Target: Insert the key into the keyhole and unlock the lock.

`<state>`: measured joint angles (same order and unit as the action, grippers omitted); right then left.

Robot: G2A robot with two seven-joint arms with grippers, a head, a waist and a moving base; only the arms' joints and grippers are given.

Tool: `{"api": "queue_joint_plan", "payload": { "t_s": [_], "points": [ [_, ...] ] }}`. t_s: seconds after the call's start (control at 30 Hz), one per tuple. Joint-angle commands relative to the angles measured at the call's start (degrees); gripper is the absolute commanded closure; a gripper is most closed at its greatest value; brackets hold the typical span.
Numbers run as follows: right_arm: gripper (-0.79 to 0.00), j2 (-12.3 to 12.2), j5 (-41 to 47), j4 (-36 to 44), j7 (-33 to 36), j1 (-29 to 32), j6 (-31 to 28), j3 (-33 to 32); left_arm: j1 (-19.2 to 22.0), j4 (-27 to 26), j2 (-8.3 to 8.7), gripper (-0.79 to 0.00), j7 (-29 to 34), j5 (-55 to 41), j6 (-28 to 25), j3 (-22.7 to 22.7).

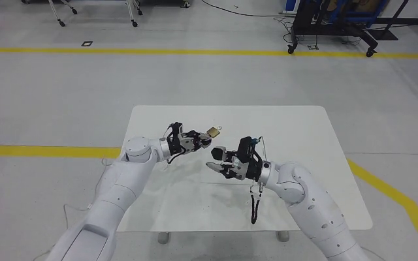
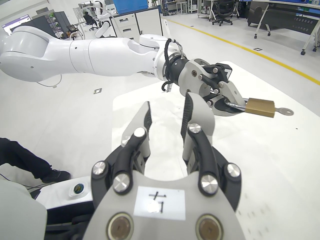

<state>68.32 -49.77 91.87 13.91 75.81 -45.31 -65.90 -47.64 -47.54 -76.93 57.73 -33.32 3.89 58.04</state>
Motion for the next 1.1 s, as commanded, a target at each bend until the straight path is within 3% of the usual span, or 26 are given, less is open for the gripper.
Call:
{"api": "queue_joint_plan", "payload": {
  "t_s": [0.0, 0.1, 0.2, 0.23, 0.27, 0.33, 0.4, 0.47, 0.53, 0.63, 0.67, 1.07],
  "points": [
    [-0.785, 0.0, 0.01, 0.0, 0.0, 0.0, -0.01, 0.0, -0.45, -0.89, 0.07, 0.0, -0.26, 1.16, -0.61, -0.26],
    [-0.785, -0.28, -5.64, 1.82, 0.48, -0.22, 1.54, -0.64, -0.62, -1.71, 0.34, 0.0, 2.2, 2.75, -0.9, -0.57],
    [-0.785, -1.1, -6.65, 1.38, -2.21, 0.0, -3.56, -4.13, 0.0, -1.51, 0.8, 0.0, 7.47, 3.41, 0.45, -0.44],
    [-0.686, -1.4, -5.92, 1.07, -3.71, 0.3, -5.37, -5.76, 0.19, -1.39, 0.97, 0.0, 8.77, 3.65, 0.25, -0.23],
    [-0.533, -1.68, -4.74, 0.13, -5.06, 0.6, -6.79, -7.42, 0.28, -1.46, 1.13, 0.0, 9.75, 3.77, -0.4, 0.04],
    [-0.477, -2.04, -2.3, -2.63, -5.91, 0.79, -6.43, -9.97, 0.07, -1.76, 1.41, 0.0, 11.58, 4.13, -1.83, 0.38],
    [-0.388, -2.06, 2.79, -5.1, -6.2, 0.23, -9.91, -9.37, -0.01, -1.91, 1.63, 0.0, 13.83, 4.47, -1.14, 0.27],
    [-0.434, -2.09, 4.51, -9.5, -3.21, -2.57, -11.67, -8.03, 0.23, -1.85, 1.76, 0.0, 14.98, 5.43, -0.34, -0.08],
    [-0.61, -1.77, 6.11, -13.01, -1.38, -5.2, -11.69, -5.77, 0.36, -1.77, 1.78, 0.0, 15.55, 5.78, -0.16, -0.4],
    [-0.69, -1.21, 9.51, -18.96, -0.02, -9.06, -12.66, -2.81, 0.59, -1.57, 1.77, 0.0, 17.2, 6.41, 0.52, -1.18],
    [-0.776, -1.0, 10.9, -20.46, 0.61, -10.19, -12.69, -1.52, 0.86, -1.45, 1.79, 0.0, 18.21, 7.32, 1.37, -1.77],
    [-0.785, -0.8, 19.04, -26.88, 10.51, -17.82, -12.69, 9.41, 2.01, -0.02, 1.6, 0.0, 21.22, 7.8, 2.64, -3.74]
  ]
}}
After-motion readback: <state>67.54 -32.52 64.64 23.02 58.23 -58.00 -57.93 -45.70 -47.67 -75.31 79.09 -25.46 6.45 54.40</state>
